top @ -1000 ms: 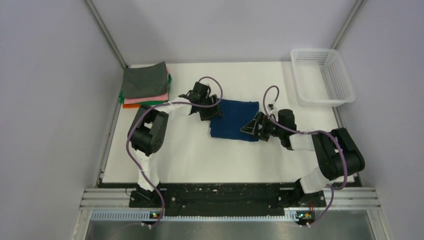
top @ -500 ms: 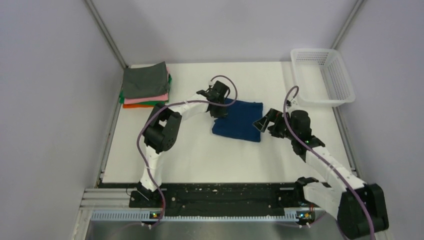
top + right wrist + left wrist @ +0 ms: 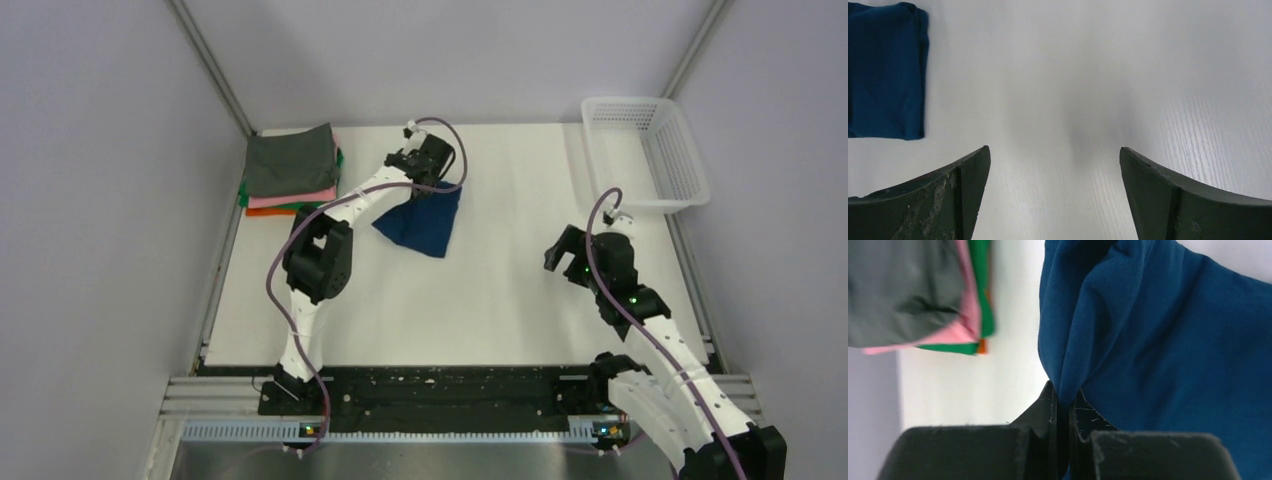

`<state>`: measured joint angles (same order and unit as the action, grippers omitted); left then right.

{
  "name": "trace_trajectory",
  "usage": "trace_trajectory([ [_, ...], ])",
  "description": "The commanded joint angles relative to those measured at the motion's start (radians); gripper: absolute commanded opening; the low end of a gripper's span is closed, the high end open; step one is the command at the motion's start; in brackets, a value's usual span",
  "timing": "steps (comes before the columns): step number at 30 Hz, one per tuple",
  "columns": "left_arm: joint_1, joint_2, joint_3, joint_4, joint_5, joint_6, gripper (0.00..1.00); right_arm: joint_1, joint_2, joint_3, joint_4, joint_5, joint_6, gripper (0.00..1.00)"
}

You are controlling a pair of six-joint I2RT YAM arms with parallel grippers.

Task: Fold and stack the t-shirts
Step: Put the neatly folded tshirt into the corner of the board with the left arm

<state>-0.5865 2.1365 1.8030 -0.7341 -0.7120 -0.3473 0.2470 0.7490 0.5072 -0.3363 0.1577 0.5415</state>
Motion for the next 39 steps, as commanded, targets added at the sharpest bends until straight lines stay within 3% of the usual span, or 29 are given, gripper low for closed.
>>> trace_trajectory([
  [1,0.047,-0.031,0.055,0.089,-0.215,0.281,0.00,0.003,-0.009,0.062,-0.034,0.061,-0.024,0.99],
  [6,0.105,-0.038,0.050,0.201,-0.320,0.469,0.00,0.003,-0.012,0.063,-0.040,0.076,-0.030,0.99],
  [10,0.167,-0.072,0.068,0.307,-0.246,0.585,0.00,0.003,-0.007,0.061,-0.041,0.081,-0.033,0.99],
  [13,0.201,-0.073,0.134,0.282,-0.224,0.613,0.00,0.003,0.001,0.055,-0.033,0.072,-0.050,0.99],
  [24,0.243,-0.145,0.219,0.176,-0.086,0.575,0.00,0.002,0.064,0.054,0.003,0.005,-0.094,0.99],
  [39,0.287,-0.172,0.370,0.129,-0.065,0.565,0.00,0.002,0.098,0.058,0.008,-0.013,-0.118,0.99],
])
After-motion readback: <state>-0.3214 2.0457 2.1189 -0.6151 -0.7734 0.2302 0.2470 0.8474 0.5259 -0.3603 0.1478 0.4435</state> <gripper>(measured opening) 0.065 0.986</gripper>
